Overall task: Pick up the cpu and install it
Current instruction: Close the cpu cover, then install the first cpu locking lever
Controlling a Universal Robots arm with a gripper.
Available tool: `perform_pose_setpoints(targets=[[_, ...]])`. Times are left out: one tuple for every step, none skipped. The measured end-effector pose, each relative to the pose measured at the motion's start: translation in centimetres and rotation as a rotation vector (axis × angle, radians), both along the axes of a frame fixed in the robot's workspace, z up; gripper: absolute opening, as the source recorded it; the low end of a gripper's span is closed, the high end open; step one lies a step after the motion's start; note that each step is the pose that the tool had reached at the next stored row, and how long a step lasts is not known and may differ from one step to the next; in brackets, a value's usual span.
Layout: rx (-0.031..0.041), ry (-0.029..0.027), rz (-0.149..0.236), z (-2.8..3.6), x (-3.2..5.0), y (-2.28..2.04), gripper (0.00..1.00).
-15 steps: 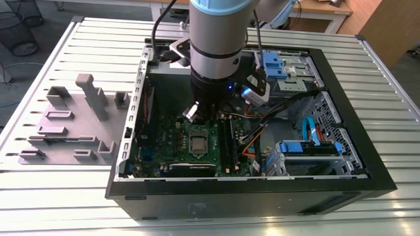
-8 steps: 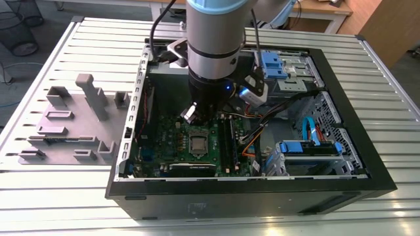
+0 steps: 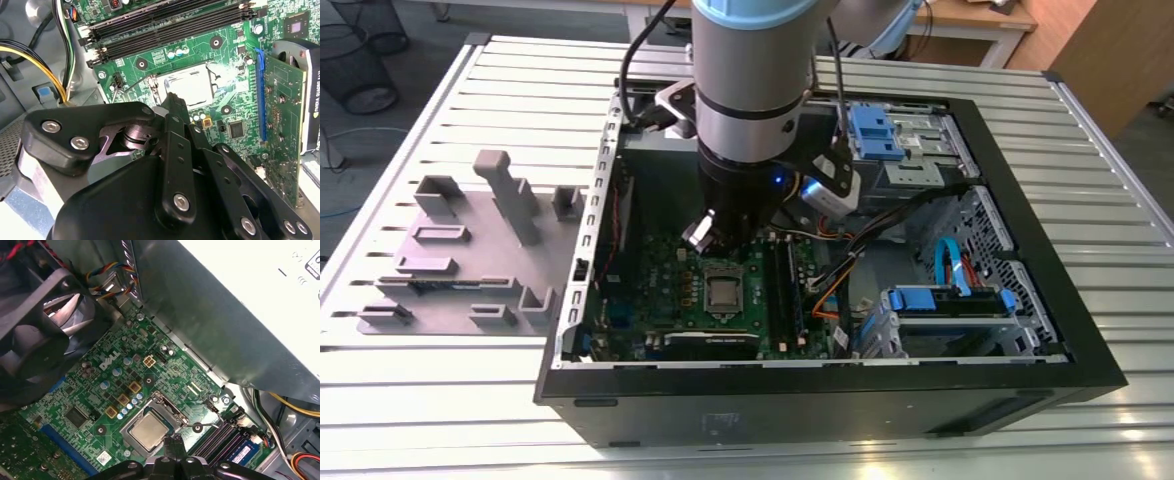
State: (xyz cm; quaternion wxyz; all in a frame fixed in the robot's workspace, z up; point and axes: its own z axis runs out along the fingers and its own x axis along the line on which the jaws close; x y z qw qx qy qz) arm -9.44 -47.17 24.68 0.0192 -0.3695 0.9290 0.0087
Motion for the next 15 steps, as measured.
perform_pose_setpoints(targets=[[-0.0001,0.0000,0.000,-0.04,-0.01,-0.04,0.11],[-0.0001,0.0000,0.000,-0.07,-0.01,-0.06,0.11],[-0.0001,0.0000,0.000,-0.07,-0.01,-0.06,0.11],[-0.0001,0.0000,0.000,-0.07,-0.01,-0.06,0.11],[-0.0001,0.0000,0.000,-0.07,-0.01,-0.06,0.11],[-0.0001,0.0000,0.000,-0.07,-0.01,-0.06,0.11],[-0.0001,0.0000,0.000,-0.09,-0.01,-0.07,0.11],[-0.0001,0.0000,0.000,-0.10,-0.01,-0.09,0.11],[-0.0001,0.0000,0.000,-0.10,-0.01,-0.09,0.11],[-0.0001,0.0000,0.000,-0.10,-0.01,-0.09,0.11],[-0.0001,0.0000,0.000,-0.10,-0.01,-0.09,0.11],[-0.0001,0.0000,0.000,-0.11,-0.01,-0.09,0.11],[-0.0001,0.0000,0.000,-0.11,-0.01,-0.09,0.11],[-0.0001,0.0000,0.000,-0.28,-0.01,-0.22,0.11],[-0.0001,0.0000,0.000,-0.45,-0.01,-0.36,0.11]])
